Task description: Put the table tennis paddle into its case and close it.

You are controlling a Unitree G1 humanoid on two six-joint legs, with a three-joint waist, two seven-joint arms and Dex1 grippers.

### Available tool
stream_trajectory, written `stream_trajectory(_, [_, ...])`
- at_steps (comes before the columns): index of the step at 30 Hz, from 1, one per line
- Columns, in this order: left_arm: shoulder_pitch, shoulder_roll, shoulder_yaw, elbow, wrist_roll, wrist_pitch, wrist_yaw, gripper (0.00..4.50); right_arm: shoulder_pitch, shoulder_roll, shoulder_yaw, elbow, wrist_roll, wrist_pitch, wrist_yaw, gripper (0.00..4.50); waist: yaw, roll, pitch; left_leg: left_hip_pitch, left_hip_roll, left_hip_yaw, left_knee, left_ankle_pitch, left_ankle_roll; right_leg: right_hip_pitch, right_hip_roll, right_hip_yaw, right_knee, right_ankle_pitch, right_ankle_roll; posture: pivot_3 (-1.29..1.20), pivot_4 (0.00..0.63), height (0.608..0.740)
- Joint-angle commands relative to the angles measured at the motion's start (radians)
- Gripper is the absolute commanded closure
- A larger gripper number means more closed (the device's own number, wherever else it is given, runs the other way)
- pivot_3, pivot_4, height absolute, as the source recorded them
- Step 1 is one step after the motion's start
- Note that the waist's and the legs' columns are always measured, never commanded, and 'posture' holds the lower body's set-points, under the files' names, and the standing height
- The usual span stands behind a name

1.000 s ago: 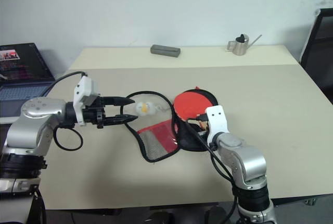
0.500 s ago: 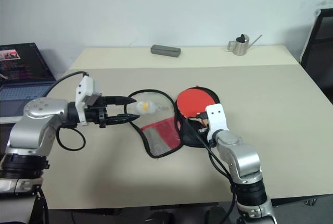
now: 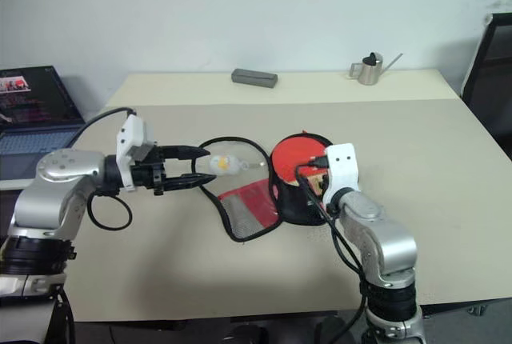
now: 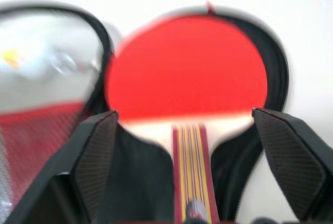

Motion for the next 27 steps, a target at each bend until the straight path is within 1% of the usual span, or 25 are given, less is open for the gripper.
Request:
stream_trajectory(1, [-0.009,0.001,0.016,-0.037,-0.019,0.005,-0.002,1.45,0.024,-0.125,-0.049,-0.031,0.050,-0.058,0.125,0.05,0.000,0.000,0.000,0.000,0.000,0.000,0.000,0.000,0.000,0.000,0.000,0.000,0.000,0.000,0.000,0.00,0.150,0.740])
stream_trajectory(3, [-0.017,-0.006,0.007,-0.035,-0.019,0.003,-0.008,1.45,0.053,-0.194,-0.066,-0.025,0.095,-0.053,0.197,0.05,0.001,0.000,0.000,0.000,0.000,0.000,0.000,0.000,0.000,0.000,0.000,-0.001,0.000,0.000,0.000,0.00,0.150,0.740])
stream_trajectory(5, [-0.025,-0.010,-0.002,-0.037,-0.020,0.004,-0.019,1.45,0.088,-0.268,-0.062,-0.013,0.106,-0.102,0.263,0.05,0.001,0.000,0.000,0.000,0.000,0.000,0.000,-0.001,0.001,0.000,0.000,-0.001,0.000,0.000,0.000,0.00,0.150,0.740])
stream_trajectory(8, [-0.031,-0.010,-0.016,-0.046,-0.022,0.007,-0.042,1.45,0.128,-0.349,-0.084,0.033,0.131,-0.134,0.339,0.05,-0.003,-0.001,0.000,0.000,0.000,0.001,0.000,-0.002,0.003,0.001,0.000,0.000,0.000,0.000,0.000,0.00,0.150,0.740])
stream_trajectory(13, [-0.033,-0.011,-0.025,-0.068,-0.031,0.025,-0.063,1.45,0.150,-0.431,-0.080,0.122,0.124,-0.219,0.404,0.05,-0.004,-0.001,0.000,0.000,0.001,0.001,0.000,-0.002,0.004,0.001,0.000,0.000,0.000,0.000,0.000,0.00,0.150,0.740])
stream_trajectory(14, [-0.031,-0.012,-0.026,-0.074,-0.031,0.027,-0.065,1.45,0.155,-0.447,-0.068,0.143,0.115,-0.244,0.420,0.41,-0.003,-0.001,0.000,0.000,0.001,0.001,0.000,-0.002,0.004,0.001,0.000,0.000,0.000,0.000,0.000,0.00,0.150,0.740])
stream_trajectory(15, [-0.028,-0.012,-0.027,-0.080,-0.033,0.029,-0.066,1.45,0.160,-0.462,-0.053,0.161,0.104,-0.272,0.435,0.61,-0.003,-0.001,0.000,0.000,0.001,0.001,0.000,-0.002,0.004,0.001,0.000,0.000,0.000,0.000,0.000,0.00,0.150,0.740])
stream_trajectory(16, [-0.025,-0.012,-0.026,-0.085,-0.034,0.033,-0.068,1.45,0.164,-0.474,-0.038,0.180,0.089,-0.303,0.443,0.93,-0.003,-0.001,0.000,0.000,0.001,0.001,0.000,-0.002,0.004,0.001,0.000,0.000,0.000,0.000,0.000,0.00,0.150,0.740])
stream_trajectory(18, [-0.022,-0.013,-0.025,-0.092,-0.035,0.037,-0.068,1.45,0.169,-0.485,-0.005,0.218,0.065,-0.362,0.460,1.68,-0.003,-0.001,0.000,0.000,0.001,0.001,0.000,-0.002,0.004,0.001,0.000,0.000,0.000,0.000,0.000,0.00,0.150,0.740])
stream_trajectory(19, [-0.021,-0.013,-0.024,-0.095,-0.035,0.040,-0.067,1.45,0.170,-0.491,0.012,0.232,0.055,-0.385,0.467,1.95,-0.004,-0.001,0.001,0.000,0.001,0.002,0.000,-0.002,0.004,0.001,0.000,0.000,0.000,0.000,0.000,0.00,0.150,0.740])
stream_trajectory(20, [-0.020,-0.013,-0.023,-0.098,-0.035,0.043,-0.067,1.45,0.172,-0.493,0.030,0.241,0.046,-0.406,0.475,2.36,-0.003,-0.001,0.001,0.000,0.001,0.001,0.000,-0.002,0.004,0.001,0.000,0.000,0.000,0.000,0.000,0.00,0.150,0.740])
stream_trajectory(22, [-0.017,-0.011,-0.021,-0.103,-0.036,0.047,-0.066,1.45,0.178,-0.499,0.056,0.244,0.040,-0.431,0.497,3.00,-0.003,-0.001,0.001,0.000,0.001,0.001,0.000,-0.001,0.002,0.001,0.000,0.000,0.000,0.000,0.000,0.00,0.150,0.740])
stream_trajectory(27, [-0.007,-0.005,-0.016,-0.113,-0.038,0.051,-0.063,1.45,0.203,-0.517,0.114,0.224,0.035,-0.470,0.550,3.00,0.000,-0.001,0.001,0.000,0.001,0.001,0.000,0.000,0.001,0.001,0.000,0.000,0.000,0.000,0.000,0.00,0.150,0.740])
